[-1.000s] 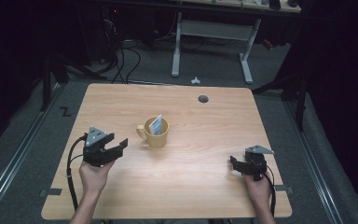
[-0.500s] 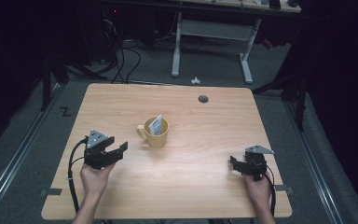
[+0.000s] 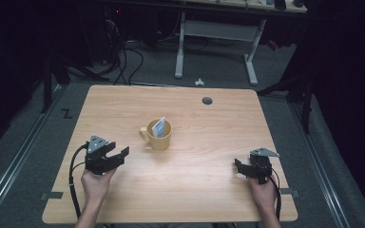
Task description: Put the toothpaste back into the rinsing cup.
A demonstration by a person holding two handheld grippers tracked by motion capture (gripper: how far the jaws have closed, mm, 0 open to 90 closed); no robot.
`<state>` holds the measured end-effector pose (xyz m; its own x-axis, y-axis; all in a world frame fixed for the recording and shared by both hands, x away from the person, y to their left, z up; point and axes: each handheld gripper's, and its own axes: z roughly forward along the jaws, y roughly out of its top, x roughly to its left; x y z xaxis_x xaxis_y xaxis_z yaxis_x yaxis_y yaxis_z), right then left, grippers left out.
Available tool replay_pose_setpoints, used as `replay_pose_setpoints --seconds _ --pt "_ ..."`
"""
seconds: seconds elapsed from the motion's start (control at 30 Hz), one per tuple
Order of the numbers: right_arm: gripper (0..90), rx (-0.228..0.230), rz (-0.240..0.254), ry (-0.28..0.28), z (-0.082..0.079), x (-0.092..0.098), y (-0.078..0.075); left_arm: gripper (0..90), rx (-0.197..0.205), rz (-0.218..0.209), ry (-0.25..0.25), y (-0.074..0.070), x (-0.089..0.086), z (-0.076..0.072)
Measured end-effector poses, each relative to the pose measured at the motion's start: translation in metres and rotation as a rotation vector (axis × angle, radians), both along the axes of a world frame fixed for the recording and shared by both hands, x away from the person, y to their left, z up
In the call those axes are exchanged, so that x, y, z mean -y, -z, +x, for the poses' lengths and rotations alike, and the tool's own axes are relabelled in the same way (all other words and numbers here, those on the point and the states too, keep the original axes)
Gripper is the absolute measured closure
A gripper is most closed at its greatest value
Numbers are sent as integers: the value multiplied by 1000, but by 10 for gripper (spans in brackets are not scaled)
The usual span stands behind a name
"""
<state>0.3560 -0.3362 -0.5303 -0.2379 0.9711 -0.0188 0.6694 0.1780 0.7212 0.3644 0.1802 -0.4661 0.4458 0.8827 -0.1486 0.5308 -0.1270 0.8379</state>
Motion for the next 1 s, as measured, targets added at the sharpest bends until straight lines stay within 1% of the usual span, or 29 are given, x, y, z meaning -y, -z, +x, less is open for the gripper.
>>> replay_pose_setpoints --seconds 0.2,0.4,0.53,0.67,0.83,1.0 --pt "285 0 0 0 0 0 0 403 -15 4 -8 5 -1 0" --pt "285 0 0 0 0 0 0 388 -38 -7 -19 10 -3 0" --pt "284 0 0 0 0 0 0 387 -35 -14 -29 13 -3 0" --pt "285 0 0 0 0 0 0 385 -45 -2 -30 17 -4 -1" --pt "285 0 0 0 0 0 0 384 -55 -10 -42 22 -5 0" --pt "285 0 0 0 0 0 0 384 -68 5 -44 26 -6 1"
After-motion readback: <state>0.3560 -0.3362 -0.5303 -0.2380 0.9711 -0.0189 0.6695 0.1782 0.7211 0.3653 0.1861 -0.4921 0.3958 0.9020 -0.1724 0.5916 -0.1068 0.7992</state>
